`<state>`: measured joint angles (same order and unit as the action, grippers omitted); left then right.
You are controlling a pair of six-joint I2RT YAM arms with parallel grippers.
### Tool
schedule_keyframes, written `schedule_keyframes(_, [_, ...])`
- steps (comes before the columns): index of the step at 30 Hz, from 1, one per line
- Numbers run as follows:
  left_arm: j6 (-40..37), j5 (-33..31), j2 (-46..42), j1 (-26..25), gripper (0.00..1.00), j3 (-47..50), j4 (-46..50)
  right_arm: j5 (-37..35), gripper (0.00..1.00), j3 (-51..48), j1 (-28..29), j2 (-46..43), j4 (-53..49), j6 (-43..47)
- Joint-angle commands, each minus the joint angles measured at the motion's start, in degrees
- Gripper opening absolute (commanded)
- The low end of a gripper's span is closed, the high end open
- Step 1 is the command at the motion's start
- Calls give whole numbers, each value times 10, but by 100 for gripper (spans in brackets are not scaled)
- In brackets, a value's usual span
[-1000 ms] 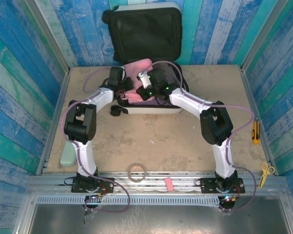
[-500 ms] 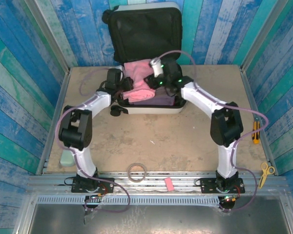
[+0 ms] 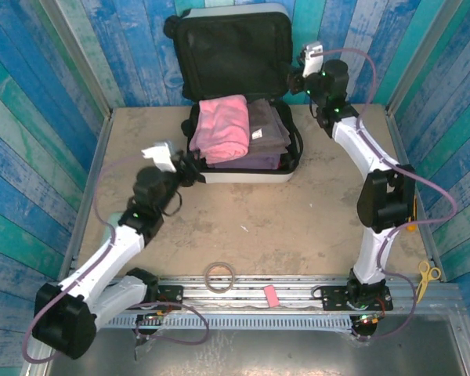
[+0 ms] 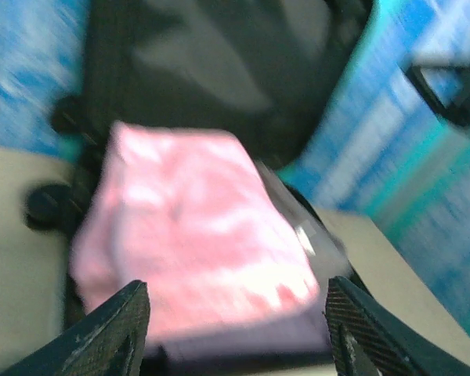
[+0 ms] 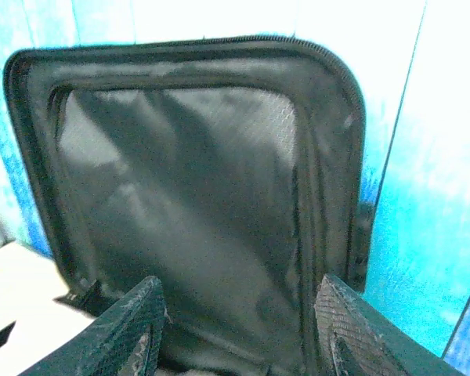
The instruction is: Pack the luggage
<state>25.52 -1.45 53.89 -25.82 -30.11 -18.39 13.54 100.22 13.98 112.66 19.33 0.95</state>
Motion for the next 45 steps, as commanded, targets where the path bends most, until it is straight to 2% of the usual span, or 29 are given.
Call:
schedule_keyframes(1, [0, -6, 14, -68, 62, 56, -53, 10, 55, 11, 1, 57, 125, 30])
schedule_keyframes(4, [11, 0, 65, -103, 63, 74, -82, 12, 54, 67, 0, 109, 134, 34])
schedule_keyframes(12, [23, 4, 249, -167, 62, 57, -226, -58, 53, 149, 0, 194, 187, 12])
schedule_keyframes(15, [24, 14, 311, -186, 60, 48, -276, -76, 53, 143, 0, 202, 216, 11])
schedule_keyframes(19, [39, -7, 372, -210, 58, 45, -329, -92, 54, 114, 0, 195, 259, 31])
schedule_keyframes(24, [71, -36, 439, -222, 57, 38, -381, -73, 54, 159, -9, 224, 236, 27])
schedule_keyframes(30, [95, -52, 495, -224, 57, 20, -410, -72, 48, 263, -11, 283, 188, 24])
schedule_keyframes(32, [100, -58, 506, -228, 57, 18, -417, -72, 40, 311, -13, 311, 163, 23])
schedule_keyframes(36, [110, -71, 520, -236, 57, 15, -417, -71, 33, 407, -15, 375, 142, 10])
schedule_keyframes(40, [130, -79, 536, -248, 57, 18, -429, -80, 32, 516, -15, 443, 102, 4])
schedule_keyframes(45, [154, -87, 564, -259, 56, 7, -439, -87, 29, 499, -19, 446, 114, -5])
